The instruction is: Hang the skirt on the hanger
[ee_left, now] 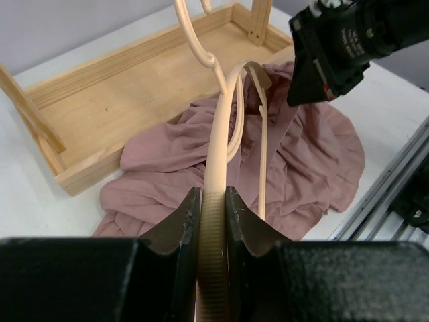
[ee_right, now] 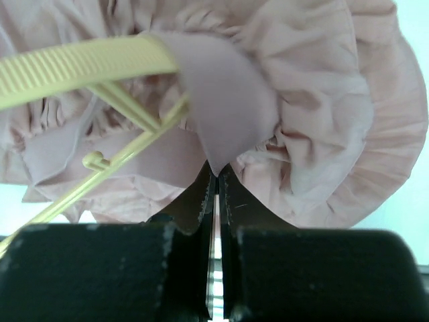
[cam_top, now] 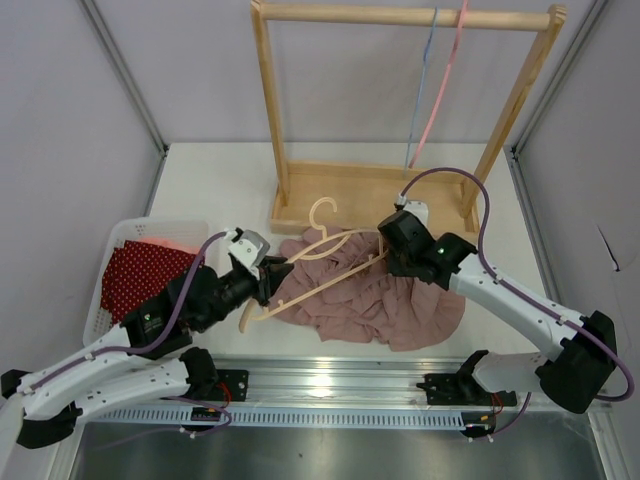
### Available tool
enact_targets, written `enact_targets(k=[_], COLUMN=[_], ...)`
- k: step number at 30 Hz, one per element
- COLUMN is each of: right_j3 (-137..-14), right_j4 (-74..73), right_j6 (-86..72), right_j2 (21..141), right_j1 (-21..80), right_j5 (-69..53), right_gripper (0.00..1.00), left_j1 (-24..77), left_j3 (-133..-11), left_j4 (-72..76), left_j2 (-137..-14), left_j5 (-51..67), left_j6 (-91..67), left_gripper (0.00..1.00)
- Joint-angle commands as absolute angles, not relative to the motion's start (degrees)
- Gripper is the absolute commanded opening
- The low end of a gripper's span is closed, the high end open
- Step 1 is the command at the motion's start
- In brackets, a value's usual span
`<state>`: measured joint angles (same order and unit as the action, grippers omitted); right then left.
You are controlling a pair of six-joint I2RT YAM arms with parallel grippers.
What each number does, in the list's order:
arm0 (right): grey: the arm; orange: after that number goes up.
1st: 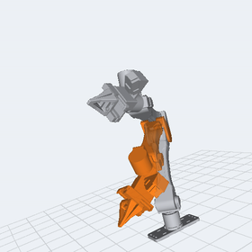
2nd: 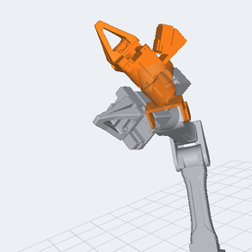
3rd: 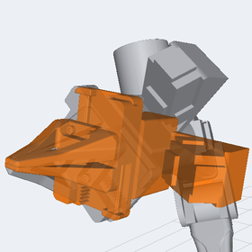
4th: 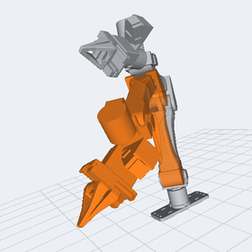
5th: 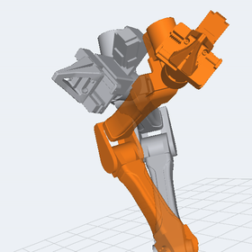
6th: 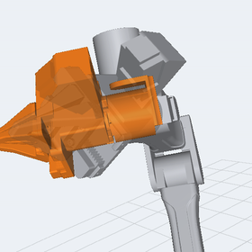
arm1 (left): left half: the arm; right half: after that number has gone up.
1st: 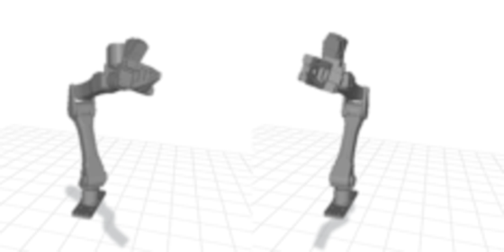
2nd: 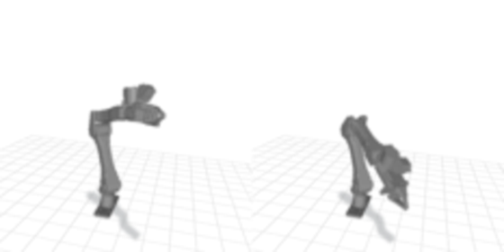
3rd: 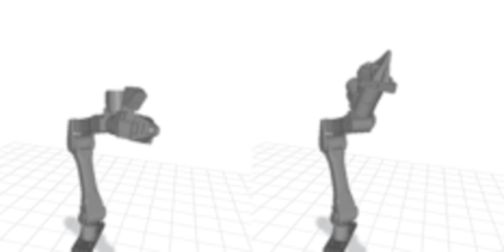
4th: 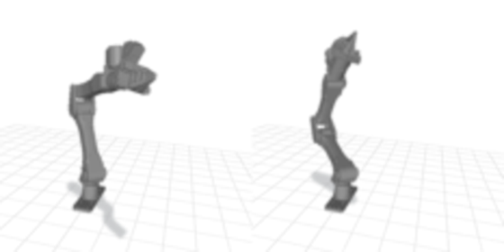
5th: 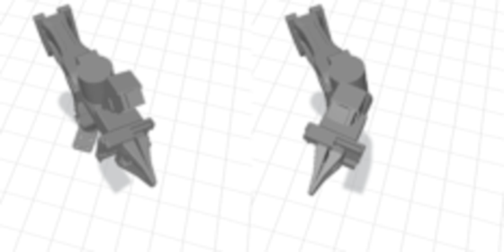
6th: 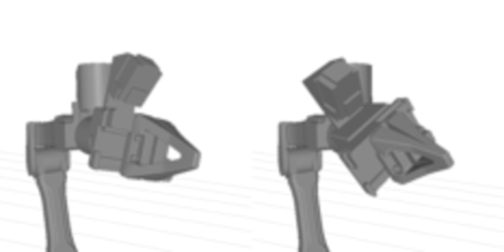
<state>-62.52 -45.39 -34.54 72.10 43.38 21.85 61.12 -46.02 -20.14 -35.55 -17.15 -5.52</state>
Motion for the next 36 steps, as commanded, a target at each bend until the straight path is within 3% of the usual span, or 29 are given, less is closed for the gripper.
enact_targets(k=[1,9,36], right_j3=[-64.9,-67.5,-68.5], right_j4=[-47.7,-51.6,-54.1], right_j6=[-35.7,-36.6,-39.9], right_j2=[71.0,71.4,69.2], right_j1=[45.4,48.0,57.0], right_j5=[21.0,22.1,22.7], right_gripper=[0.00,0.00,0.00], left_j1=[61.5,62.4,66.7], left_j3=[-44.6,-42.2,-36.6], left_j4=[-13.0,-10.4,13.1], left_j2=[-35.5,-38.6,-56.4], left_j5=[-13.6,-9.0,-17.1], left_j6=[-4.5,-4.4,-7.9], left_gripper=[0.00,0.00,0.00])
